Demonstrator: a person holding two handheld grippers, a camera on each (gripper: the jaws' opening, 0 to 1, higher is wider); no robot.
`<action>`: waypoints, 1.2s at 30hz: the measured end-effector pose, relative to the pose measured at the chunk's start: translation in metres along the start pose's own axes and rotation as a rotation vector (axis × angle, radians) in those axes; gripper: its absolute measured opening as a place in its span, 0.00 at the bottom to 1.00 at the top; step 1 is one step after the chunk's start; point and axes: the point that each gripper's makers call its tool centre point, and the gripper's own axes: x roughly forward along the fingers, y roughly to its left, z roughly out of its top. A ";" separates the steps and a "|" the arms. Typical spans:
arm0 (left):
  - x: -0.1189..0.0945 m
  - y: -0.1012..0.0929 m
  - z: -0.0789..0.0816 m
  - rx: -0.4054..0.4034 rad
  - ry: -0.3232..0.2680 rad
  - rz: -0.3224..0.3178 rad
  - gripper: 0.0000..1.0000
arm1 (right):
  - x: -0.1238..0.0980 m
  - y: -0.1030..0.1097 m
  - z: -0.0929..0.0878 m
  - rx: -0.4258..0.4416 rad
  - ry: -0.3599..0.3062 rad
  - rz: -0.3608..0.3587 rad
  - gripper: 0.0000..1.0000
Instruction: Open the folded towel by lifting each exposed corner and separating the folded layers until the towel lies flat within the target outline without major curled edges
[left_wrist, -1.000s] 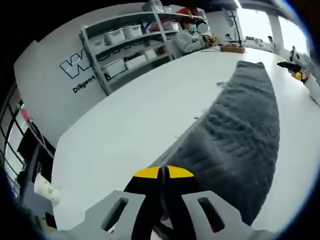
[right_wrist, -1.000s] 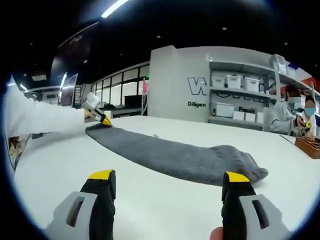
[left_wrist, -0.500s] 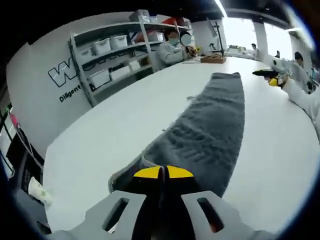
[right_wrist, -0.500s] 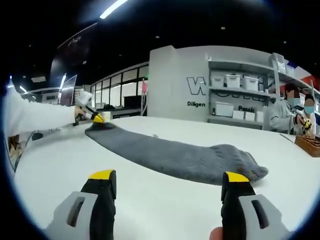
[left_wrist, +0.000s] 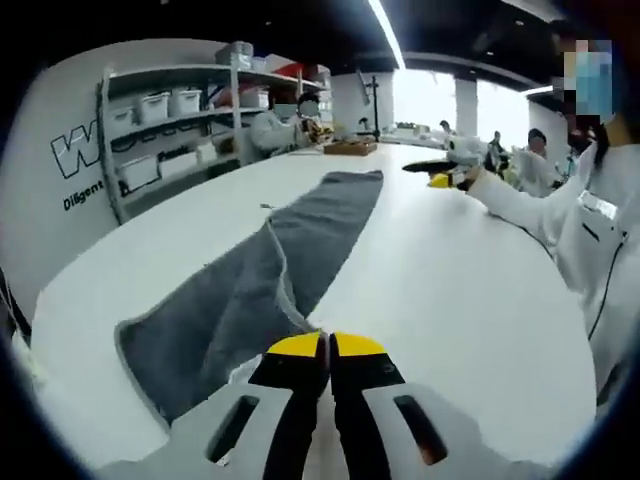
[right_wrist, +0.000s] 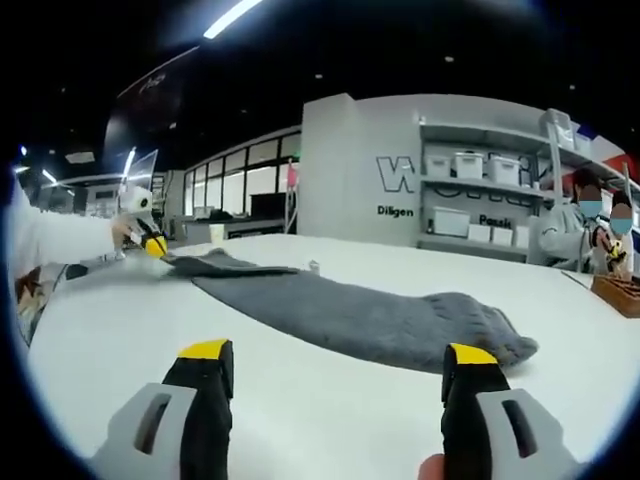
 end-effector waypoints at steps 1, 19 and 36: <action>-0.003 -0.009 -0.003 -0.010 -0.007 -0.015 0.02 | 0.000 0.000 -0.001 -0.002 0.002 -0.001 0.85; -0.026 -0.067 -0.061 -0.125 0.054 -0.119 0.02 | 0.001 -0.007 -0.009 0.008 0.015 -0.013 0.84; -0.046 -0.032 -0.058 0.018 -0.127 0.189 0.15 | 0.006 -0.013 -0.005 -0.121 -0.058 -0.098 0.83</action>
